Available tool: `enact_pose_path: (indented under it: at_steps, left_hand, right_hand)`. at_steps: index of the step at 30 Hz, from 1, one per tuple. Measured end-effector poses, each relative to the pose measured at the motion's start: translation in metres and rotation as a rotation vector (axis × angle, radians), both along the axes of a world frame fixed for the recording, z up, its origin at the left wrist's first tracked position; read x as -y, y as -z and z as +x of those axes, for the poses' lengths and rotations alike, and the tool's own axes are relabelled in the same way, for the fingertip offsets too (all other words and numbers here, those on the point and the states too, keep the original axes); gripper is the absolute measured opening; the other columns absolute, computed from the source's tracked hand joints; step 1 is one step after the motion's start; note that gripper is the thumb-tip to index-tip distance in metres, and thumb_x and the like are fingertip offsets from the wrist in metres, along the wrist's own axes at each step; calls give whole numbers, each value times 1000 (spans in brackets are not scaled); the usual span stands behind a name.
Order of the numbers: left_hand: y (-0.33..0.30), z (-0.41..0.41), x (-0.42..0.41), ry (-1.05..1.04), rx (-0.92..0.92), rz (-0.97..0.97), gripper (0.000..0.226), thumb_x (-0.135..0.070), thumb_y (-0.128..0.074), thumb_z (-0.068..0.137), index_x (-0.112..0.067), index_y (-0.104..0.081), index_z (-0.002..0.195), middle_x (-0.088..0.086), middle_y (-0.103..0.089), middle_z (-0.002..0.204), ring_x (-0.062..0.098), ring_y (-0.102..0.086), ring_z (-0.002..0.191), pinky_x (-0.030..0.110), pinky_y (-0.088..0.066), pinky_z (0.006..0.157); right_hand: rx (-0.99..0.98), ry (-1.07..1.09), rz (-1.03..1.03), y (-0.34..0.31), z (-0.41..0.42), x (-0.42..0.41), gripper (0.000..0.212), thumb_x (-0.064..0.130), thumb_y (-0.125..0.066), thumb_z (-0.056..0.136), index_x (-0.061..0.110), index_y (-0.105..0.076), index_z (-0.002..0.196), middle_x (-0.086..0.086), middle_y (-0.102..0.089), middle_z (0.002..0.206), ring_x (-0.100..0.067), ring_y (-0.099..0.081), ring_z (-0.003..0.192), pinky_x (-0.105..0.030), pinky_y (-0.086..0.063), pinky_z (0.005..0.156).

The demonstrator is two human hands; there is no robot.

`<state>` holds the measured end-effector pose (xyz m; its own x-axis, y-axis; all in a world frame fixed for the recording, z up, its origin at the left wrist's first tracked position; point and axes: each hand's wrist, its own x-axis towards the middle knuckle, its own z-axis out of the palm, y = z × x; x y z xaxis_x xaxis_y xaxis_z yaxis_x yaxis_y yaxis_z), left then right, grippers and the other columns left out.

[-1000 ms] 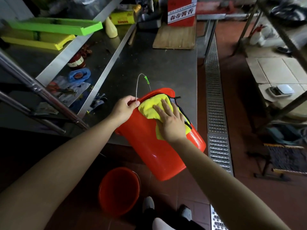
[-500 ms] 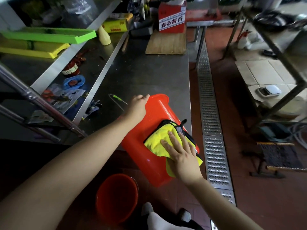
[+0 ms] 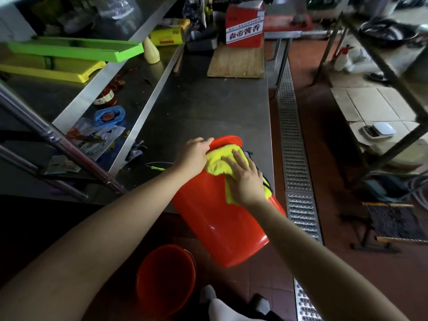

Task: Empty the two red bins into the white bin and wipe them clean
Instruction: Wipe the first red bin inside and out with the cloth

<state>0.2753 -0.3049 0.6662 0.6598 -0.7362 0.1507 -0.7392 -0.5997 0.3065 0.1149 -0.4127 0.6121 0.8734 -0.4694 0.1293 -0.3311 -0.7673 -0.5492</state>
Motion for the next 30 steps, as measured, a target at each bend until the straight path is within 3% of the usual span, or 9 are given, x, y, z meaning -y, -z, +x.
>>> enact_pose_path:
  at_steps: [6,10,16,19,21,23,26,30]
  left_hand:
    - [0,0,-5,-17,27,11,48,-1,-44,96,-13,-49,143,13,-60,127,32,-57,113,38,-47,96]
    - [-3,-6,-5,2,-3,-50,51,5,-43,92,-10,-53,140,14,-65,116,33,-59,107,37,-45,94]
    - [-5,-16,-8,-31,-41,30,55,3,-37,97,-16,-40,149,9,-59,127,27,-50,119,35,-42,100]
    - [-8,-21,-5,-63,-36,132,53,-7,-38,101,-16,-31,153,9,-45,145,28,-42,130,38,-38,106]
    - [-7,-36,-4,-62,98,237,59,-24,-40,102,-11,-19,156,11,-16,161,34,-24,142,48,-27,114]
    - [3,-67,-9,14,259,235,68,-34,-42,100,-7,-14,155,14,2,164,35,-8,149,54,-14,118]
    - [26,-129,-32,142,301,105,66,-34,-42,99,-5,-20,154,13,-1,164,32,-3,151,53,-17,118]
    - [72,-206,-74,217,281,139,77,-49,-40,95,-4,-20,154,13,-1,164,33,1,151,57,-24,113]
  right_hand:
    - [21,-18,41,-4,29,13,51,35,-56,98,45,-43,146,9,-28,163,-30,-26,148,-60,-33,110]
    - [46,-62,-43,14,-37,3,62,28,-63,89,46,-44,145,10,-29,162,-32,-28,147,-58,-40,105]
    - [174,-212,-170,49,-138,6,63,31,-55,86,40,-42,148,4,-27,164,-37,-31,146,-58,-40,104]
    - [217,-222,-179,62,-164,6,65,26,-57,87,37,-41,149,0,-27,164,-37,-28,147,-62,-40,101]
    - [225,-209,-185,65,-168,6,67,24,-58,86,37,-40,149,-1,-27,164,-37,-29,147,-61,-40,101]
    - [229,-218,-175,64,-168,6,68,26,-58,86,38,-38,150,0,-27,164,-37,-30,146,-60,-41,100]
    - [235,-232,-156,62,-167,10,71,25,-63,87,40,-35,151,0,-25,164,-37,-28,147,-59,-41,101]
    - [273,-241,-135,70,-177,19,75,16,-74,87,35,-38,150,-2,-26,164,-36,-28,148,-59,-40,105]
